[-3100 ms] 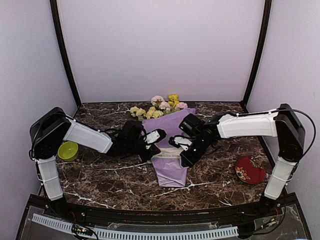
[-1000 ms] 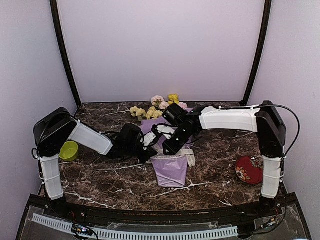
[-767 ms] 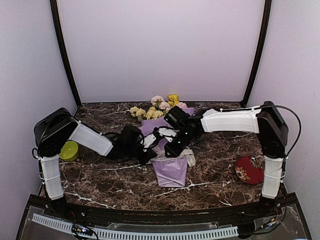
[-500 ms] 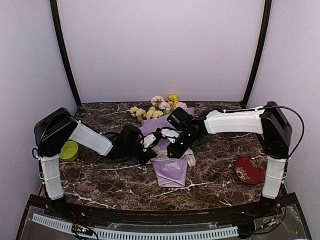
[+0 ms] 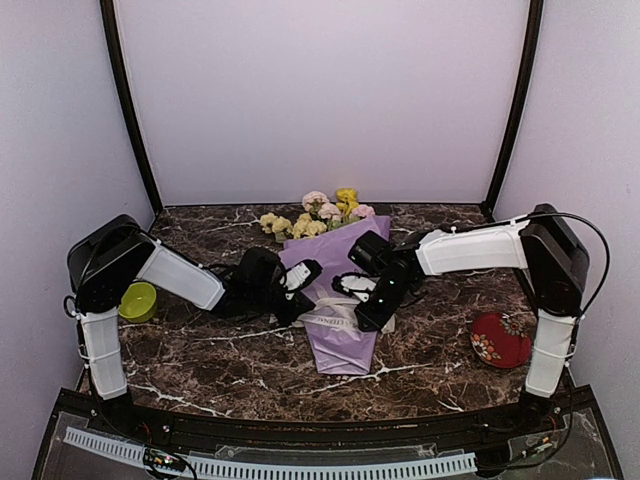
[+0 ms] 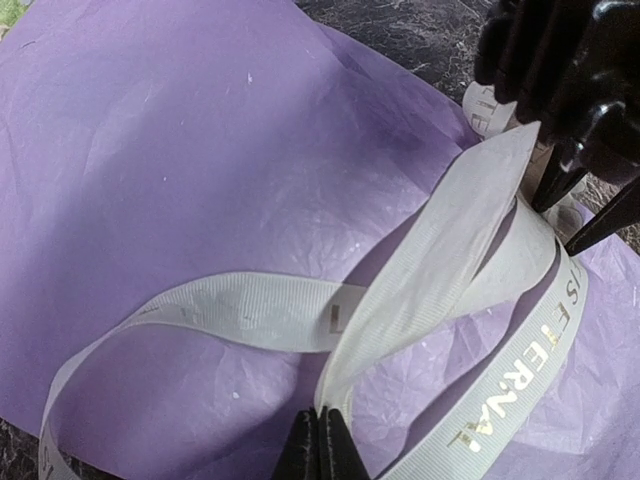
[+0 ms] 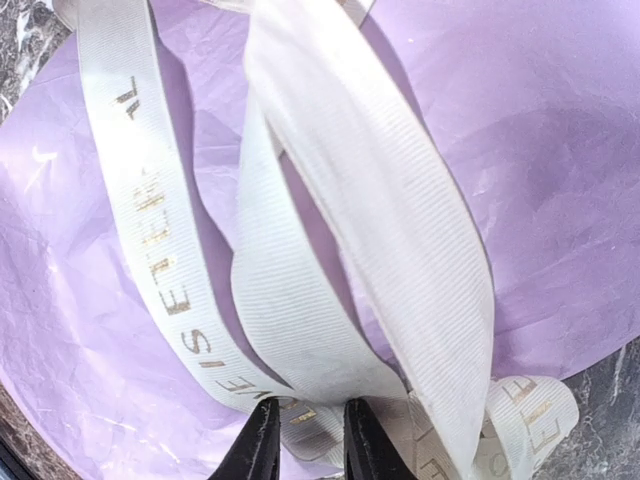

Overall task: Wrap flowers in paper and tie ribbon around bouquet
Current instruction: Cross the ribbon over the folded bouquet.

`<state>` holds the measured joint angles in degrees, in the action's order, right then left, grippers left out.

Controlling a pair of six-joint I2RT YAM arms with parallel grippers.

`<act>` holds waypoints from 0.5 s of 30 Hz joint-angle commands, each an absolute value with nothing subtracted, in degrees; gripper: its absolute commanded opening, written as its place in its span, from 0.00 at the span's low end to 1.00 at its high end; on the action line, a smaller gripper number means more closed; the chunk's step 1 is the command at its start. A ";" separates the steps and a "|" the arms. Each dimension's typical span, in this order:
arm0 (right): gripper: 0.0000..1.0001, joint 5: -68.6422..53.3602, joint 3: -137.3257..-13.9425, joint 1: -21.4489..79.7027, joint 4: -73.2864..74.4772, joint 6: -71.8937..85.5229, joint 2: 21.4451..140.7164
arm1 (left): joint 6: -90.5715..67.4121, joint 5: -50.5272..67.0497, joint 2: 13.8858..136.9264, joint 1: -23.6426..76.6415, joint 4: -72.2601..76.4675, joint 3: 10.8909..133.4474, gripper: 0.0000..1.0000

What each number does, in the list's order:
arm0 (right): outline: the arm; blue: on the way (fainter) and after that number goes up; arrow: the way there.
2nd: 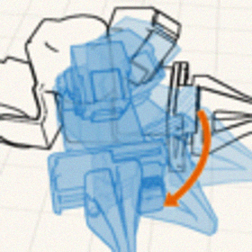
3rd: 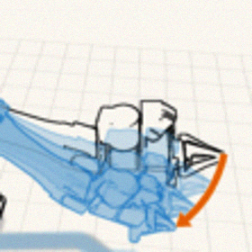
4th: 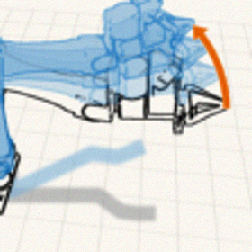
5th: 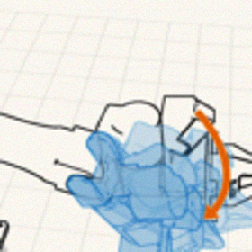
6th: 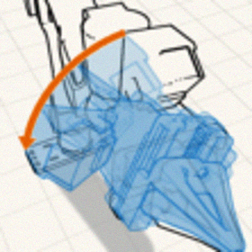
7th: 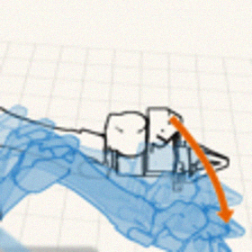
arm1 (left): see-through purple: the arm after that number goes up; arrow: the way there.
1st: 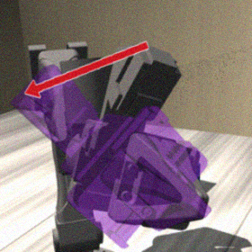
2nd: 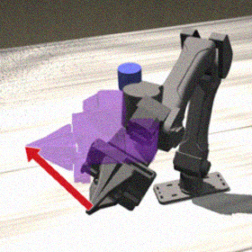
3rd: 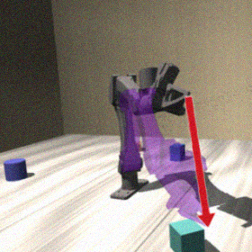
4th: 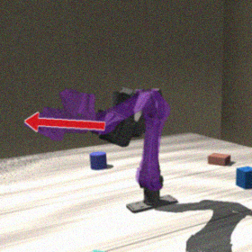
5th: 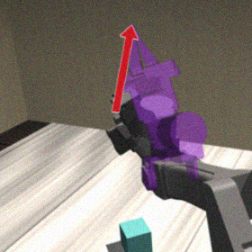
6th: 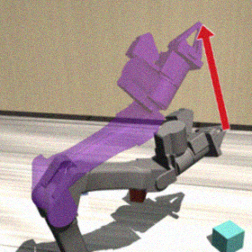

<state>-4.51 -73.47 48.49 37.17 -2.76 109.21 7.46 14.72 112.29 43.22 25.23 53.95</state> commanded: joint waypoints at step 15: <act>0.27 -8.30 -78.83 52.93 32.02 -4.53 106.67 | 7.39 16.96 111.18 42.76 25.72 54.74 0.00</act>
